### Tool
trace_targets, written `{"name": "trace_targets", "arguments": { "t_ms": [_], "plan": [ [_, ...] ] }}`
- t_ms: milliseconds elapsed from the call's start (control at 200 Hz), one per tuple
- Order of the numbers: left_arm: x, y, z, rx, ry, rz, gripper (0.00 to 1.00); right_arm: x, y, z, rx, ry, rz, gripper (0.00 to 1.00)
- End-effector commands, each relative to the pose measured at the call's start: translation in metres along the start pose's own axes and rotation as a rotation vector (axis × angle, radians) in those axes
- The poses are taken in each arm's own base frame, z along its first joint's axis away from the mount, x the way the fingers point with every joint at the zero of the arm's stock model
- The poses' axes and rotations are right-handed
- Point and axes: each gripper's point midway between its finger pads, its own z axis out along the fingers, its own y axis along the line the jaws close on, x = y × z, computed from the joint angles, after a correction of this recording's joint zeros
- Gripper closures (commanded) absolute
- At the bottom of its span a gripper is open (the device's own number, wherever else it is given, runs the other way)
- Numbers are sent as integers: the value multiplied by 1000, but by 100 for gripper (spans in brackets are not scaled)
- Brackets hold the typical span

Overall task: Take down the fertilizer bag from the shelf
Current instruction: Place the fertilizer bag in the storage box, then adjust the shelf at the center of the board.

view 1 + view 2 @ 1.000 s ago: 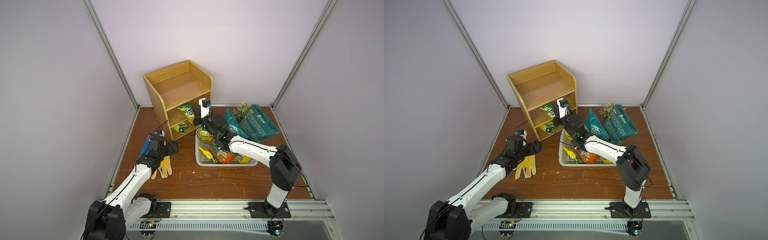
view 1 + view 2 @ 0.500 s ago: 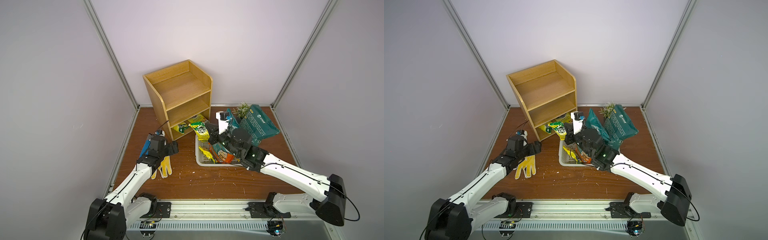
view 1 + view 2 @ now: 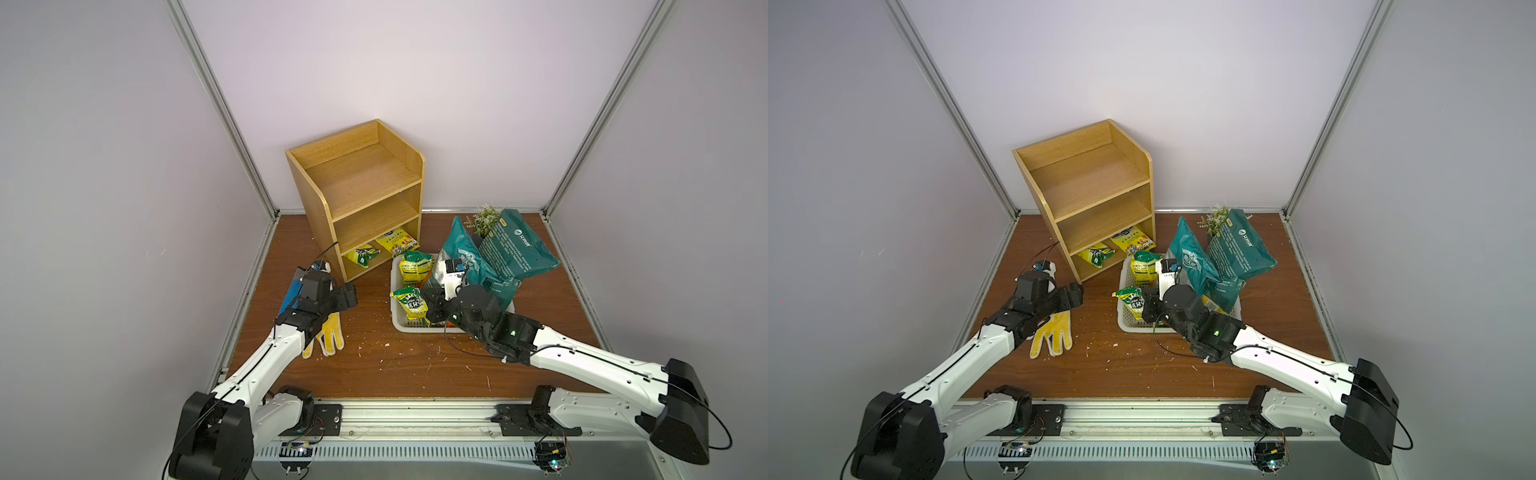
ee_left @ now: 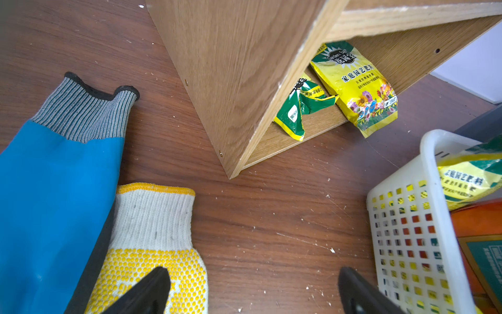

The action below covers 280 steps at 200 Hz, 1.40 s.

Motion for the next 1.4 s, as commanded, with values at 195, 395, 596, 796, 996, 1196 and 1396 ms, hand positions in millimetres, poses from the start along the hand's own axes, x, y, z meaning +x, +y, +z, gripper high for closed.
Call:
{"name": "trace_targets", "arguments": {
  "t_ms": [195,395,596,796,996,1196,1396],
  "plan": [
    [-1,10,0,-39,-5,-1,0,38,-25,18,90,71,60,100],
    [-3,13,-2,-58,-13,3,0,81,-39,44,202,281,-28,100],
    [-35,15,-14,-110,-103,27,0,114,-79,47,325,476,-38,100],
    [-111,-10,-31,-85,-298,15,0,76,-52,57,210,378,-82,82],
    [-141,-29,-15,-29,-349,-9,0,-31,-23,50,180,24,-174,25],
    [-159,-5,-7,-204,-401,1,0,-65,-18,45,100,-79,-116,1],
    [-179,42,-29,-416,-476,1,0,-57,-22,40,-62,-64,-56,1]
  ]
}}
